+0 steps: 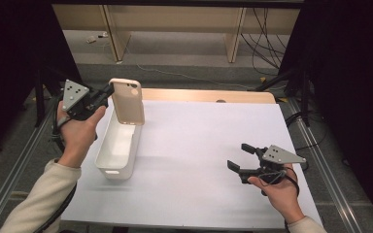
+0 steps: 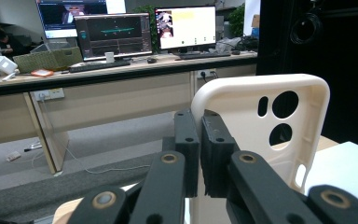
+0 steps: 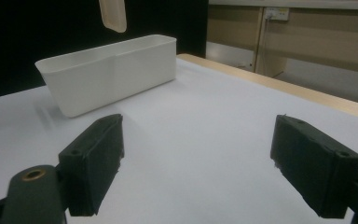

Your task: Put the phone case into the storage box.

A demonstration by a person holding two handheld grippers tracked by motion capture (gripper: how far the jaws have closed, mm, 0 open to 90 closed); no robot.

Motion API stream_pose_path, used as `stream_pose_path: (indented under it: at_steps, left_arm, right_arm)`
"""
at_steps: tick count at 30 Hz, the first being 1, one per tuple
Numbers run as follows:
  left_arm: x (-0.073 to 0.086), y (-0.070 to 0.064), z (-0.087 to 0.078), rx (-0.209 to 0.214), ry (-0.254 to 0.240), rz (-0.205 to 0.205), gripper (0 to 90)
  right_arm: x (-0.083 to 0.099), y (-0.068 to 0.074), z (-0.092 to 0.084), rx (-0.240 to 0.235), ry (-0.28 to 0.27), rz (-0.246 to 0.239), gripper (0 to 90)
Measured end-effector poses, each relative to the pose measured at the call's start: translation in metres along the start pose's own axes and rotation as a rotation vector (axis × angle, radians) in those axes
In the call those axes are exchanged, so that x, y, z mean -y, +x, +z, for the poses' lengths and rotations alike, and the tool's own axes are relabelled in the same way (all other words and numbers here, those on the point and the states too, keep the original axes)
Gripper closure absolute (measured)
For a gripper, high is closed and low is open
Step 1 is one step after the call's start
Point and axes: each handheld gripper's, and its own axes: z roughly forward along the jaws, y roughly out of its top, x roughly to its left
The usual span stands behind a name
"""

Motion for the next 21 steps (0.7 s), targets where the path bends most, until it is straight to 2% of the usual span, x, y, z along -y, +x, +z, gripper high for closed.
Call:
stream_pose_path:
  at_steps: [21]
  left_arm:
    - [0.0014, 0.0076, 0.0047, -0.014, -0.001, 0.001, 86.2]
  right_arm:
    - [0.0000, -0.0001, 0.0000, 0.001, 0.000, -0.001, 18.4]
